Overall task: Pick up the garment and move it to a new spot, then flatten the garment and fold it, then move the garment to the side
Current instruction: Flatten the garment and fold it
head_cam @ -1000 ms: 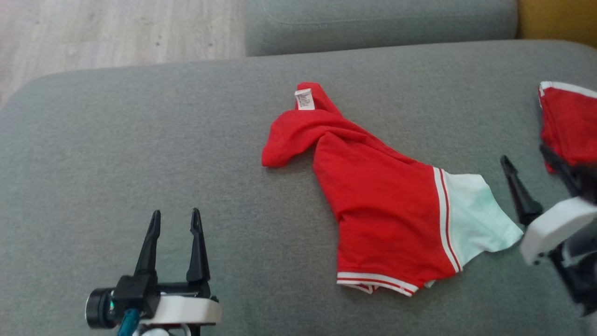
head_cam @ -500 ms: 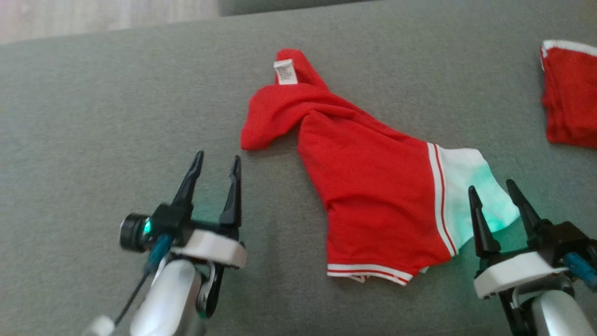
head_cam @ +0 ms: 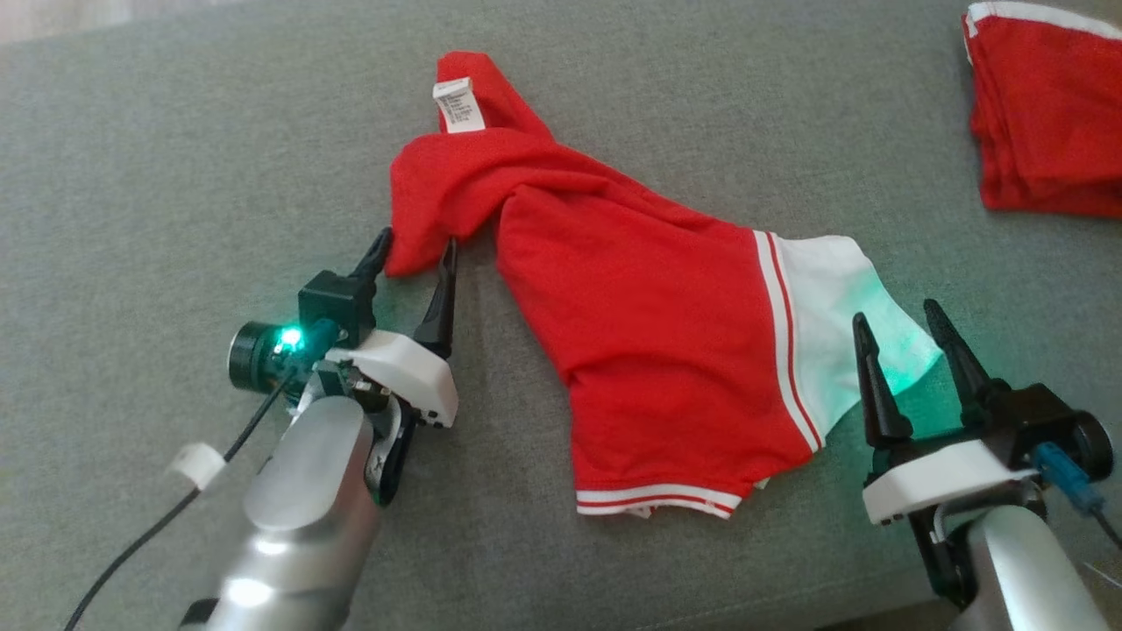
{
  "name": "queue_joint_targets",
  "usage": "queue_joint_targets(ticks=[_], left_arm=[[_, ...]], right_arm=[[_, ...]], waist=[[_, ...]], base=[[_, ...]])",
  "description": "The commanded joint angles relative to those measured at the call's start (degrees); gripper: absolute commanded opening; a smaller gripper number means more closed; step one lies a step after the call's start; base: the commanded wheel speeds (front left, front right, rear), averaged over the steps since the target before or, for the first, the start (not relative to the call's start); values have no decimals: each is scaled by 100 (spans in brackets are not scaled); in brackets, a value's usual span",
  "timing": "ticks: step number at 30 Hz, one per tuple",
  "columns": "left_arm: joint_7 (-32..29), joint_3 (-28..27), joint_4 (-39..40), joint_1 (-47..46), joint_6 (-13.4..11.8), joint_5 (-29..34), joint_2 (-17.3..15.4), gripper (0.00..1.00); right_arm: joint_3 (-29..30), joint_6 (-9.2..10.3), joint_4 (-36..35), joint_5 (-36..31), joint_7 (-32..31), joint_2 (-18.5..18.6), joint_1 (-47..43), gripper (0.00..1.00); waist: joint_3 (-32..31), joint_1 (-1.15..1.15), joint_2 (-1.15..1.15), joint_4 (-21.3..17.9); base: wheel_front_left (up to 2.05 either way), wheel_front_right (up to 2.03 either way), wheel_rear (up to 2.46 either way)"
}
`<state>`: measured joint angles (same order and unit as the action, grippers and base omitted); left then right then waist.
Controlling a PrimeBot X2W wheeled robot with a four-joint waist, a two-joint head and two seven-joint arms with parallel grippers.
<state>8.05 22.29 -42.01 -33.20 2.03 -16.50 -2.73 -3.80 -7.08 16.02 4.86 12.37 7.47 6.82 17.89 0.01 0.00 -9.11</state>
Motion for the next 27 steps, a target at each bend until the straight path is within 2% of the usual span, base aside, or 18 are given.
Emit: queue_joint_targets(ticks=[1, 2, 4, 5, 9, 14, 21, 24, 27], left_arm=[[0, -110, 75, -209, 10, 54, -94, 100], [28, -79, -9, -272, 52, 61, -93, 100], [149, -28, -133, -383, 133, 50, -85, 3], [205, 0, -180, -424, 175, 29, -78, 0], [419, 155, -200, -446, 258, 19, -55, 0], [578, 312, 331, 142, 115, 173, -194, 0], [484, 456, 2085, 1903, -455, 438, -820, 0], [345, 443, 2826, 2705, -789, 420, -925, 0], [238, 542, 3182, 3317, -991, 467, -1001, 0]], right_arm=[[-142, -41, -117, -9, 93, -27, 147, 100], [-152, -41, -94, -3, 105, -33, 162, 100], [-154, -41, -54, 12, 127, -41, 181, 100], [-142, -41, -36, 15, 137, -44, 181, 100], [-29, -41, 16, 5, 171, -59, 103, 100], [94, -41, 31, -44, 187, -79, -83, 100], [295, -41, -46, -98, 118, -97, -496, 100], [328, -41, -123, -115, 47, -87, -639, 100], [367, -41, -228, -135, -36, -60, -738, 100]], waist=[[46, -1, 0, -42], [62, -1, 0, -53], [74, -1, 0, -54], [68, -1, 0, -41], [-28, -1, 0, 107], [-302, -1, 0, 360], [-626, -1, 0, 860], [-709, -1, 0, 1027], [-765, -1, 0, 1167]], base=[[0, 0, 0], [0, 0, 0], [0, 0, 0], [0, 0, 0], [0, 0, 0], [0, 0, 0], [0, 0, 0], [0, 0, 0], [0, 0, 0]])
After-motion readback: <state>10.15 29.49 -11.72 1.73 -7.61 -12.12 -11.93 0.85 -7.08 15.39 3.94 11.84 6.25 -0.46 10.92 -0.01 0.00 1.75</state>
